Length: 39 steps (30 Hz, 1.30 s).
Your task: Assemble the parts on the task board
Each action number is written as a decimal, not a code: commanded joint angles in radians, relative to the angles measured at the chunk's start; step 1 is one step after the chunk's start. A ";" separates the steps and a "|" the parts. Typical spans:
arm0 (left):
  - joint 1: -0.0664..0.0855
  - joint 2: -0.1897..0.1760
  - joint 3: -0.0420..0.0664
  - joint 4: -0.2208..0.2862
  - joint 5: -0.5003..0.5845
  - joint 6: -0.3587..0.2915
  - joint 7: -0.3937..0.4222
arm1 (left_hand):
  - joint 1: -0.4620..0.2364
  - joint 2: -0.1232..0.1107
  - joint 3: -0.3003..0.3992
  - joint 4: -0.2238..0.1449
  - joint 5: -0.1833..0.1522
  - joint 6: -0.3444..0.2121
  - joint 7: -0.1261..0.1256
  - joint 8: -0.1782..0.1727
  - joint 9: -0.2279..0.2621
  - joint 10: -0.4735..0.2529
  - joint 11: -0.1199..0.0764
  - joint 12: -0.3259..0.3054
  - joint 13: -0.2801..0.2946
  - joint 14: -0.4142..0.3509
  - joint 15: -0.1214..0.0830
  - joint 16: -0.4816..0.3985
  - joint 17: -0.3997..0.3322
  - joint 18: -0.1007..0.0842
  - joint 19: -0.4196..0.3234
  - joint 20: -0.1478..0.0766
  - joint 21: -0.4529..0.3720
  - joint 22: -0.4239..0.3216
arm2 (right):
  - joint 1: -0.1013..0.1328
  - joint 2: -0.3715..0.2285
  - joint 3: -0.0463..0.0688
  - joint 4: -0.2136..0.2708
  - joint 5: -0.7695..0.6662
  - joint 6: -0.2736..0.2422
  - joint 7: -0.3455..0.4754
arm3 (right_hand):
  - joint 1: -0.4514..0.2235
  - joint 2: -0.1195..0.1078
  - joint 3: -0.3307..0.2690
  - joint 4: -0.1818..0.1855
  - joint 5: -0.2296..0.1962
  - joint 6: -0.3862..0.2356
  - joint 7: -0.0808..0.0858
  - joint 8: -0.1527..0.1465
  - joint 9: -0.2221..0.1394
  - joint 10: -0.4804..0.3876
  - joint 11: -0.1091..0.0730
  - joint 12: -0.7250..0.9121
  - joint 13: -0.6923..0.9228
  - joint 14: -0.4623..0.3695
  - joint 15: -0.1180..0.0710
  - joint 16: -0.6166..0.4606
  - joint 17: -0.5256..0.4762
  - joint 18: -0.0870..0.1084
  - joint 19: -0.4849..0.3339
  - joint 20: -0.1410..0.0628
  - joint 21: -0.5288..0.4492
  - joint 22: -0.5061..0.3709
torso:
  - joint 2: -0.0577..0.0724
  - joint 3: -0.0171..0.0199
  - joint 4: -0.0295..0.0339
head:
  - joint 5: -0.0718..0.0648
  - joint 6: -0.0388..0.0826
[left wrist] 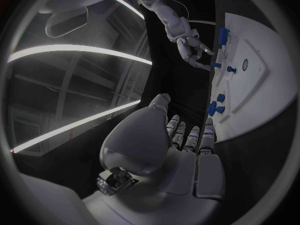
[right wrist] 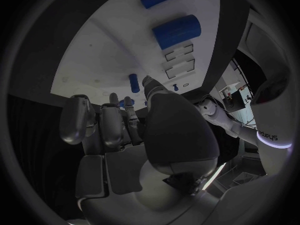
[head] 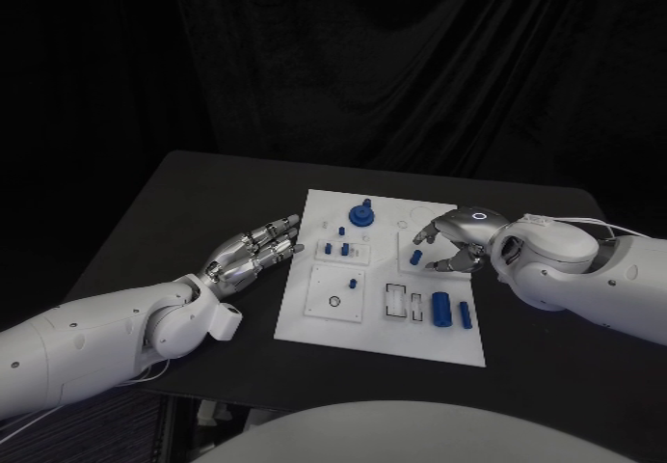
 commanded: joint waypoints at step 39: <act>-0.018 0.005 0.001 -0.004 0.006 0.017 0.056 | -0.002 0.006 0.015 -0.003 0.005 -0.001 0.003 0.003 0.000 -0.004 -0.004 -0.002 0.000 -0.004 -0.003 0.001 -0.001 0.014 -0.005 0.000 -0.004 -0.002 | -0.054 0.112 0.001 -0.119 0.032 -0.131 0.070 | 0.150 0.038 0.132 -0.118 0.138 0.267 0.051 0.112 0.093 0.298 -0.062 -0.007 0.021 0.035 -0.048 0.003 0.017 -0.011 0.033 -0.045 0.045 0.173 | -0.003 0.0005 -0.0001 | 0.007 0.000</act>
